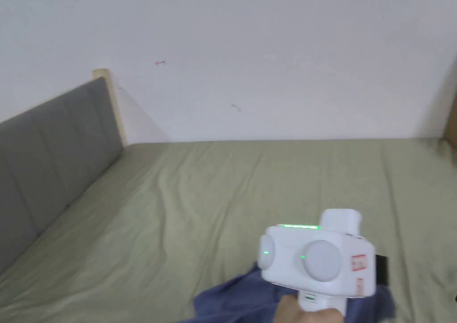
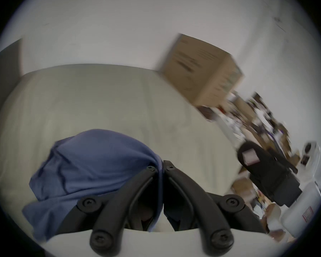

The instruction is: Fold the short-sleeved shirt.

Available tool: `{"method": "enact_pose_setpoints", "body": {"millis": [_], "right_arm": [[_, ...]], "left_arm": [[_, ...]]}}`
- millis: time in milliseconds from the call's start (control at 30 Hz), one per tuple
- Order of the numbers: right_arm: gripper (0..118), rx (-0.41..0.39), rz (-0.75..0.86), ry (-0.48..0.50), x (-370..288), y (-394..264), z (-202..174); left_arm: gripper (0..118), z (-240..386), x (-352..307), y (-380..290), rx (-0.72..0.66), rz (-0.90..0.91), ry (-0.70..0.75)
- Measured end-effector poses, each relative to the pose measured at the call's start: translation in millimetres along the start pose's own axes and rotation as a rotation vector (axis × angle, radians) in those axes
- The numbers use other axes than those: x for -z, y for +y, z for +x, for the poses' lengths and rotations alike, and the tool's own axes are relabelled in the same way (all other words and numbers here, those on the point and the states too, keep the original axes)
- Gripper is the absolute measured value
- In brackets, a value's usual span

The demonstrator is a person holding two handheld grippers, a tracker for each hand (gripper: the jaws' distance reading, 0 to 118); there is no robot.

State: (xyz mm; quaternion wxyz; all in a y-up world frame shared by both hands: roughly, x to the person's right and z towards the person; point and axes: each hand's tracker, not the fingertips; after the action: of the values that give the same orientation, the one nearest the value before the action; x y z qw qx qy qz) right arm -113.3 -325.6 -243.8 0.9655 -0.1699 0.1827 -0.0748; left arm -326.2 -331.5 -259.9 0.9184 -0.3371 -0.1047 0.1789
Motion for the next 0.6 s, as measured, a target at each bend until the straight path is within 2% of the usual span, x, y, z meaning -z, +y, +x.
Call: {"method": "enact_pose_setpoints", "body": {"millis": [100,167,267,300,333,367,400,433,567,600], "right_arm": [[0,0.008,0.035,-0.103,-24.6,13.2,33.0],[0,0.021,0.017,-0.155,-31.4,12.4,56.3],[0,0.096,-0.028,-0.19,-39.3,1.5,85.1],[0,0.114,-0.04,-0.191,-40.6,-3.3,90.8],[0,0.122,-0.061,-0.196,-35.6,-10.7,103.2],[0,0.119,-0.076,-0.201,-34.6,-14.3,106.6],[0,0.111,-0.091,-0.208,-32.7,-18.0,108.6],[0,0.108,-0.1,-0.209,-29.9,-21.1,109.7],[0,0.111,-0.128,-0.17,-19.1,-27.0,104.3],[0,0.101,-0.134,-0.15,-15.2,-29.4,99.8]], "left_arm": [[2,48.7,41.0,-22.6,0.013,-0.024,-0.1],[2,65.9,77.4,-45.7,0.034,-0.141,-0.05],[5,67.2,129.3,-91.2,0.065,-0.242,-0.004],[22,65.5,139.1,-101.3,0.062,-0.297,0.025],[51,58.7,146.5,-110.8,0.011,-0.319,0.029],[87,52.8,150.5,-115.6,-0.014,-0.345,0.027],[115,47.4,151.0,-118.7,-0.048,-0.376,0.024],[118,42.9,145.2,-119.1,-0.067,-0.357,0.023],[106,20.7,102.6,-94.0,-0.034,-0.247,0.061],[93,12.0,88.0,-88.5,-0.031,-0.218,0.096]]}}
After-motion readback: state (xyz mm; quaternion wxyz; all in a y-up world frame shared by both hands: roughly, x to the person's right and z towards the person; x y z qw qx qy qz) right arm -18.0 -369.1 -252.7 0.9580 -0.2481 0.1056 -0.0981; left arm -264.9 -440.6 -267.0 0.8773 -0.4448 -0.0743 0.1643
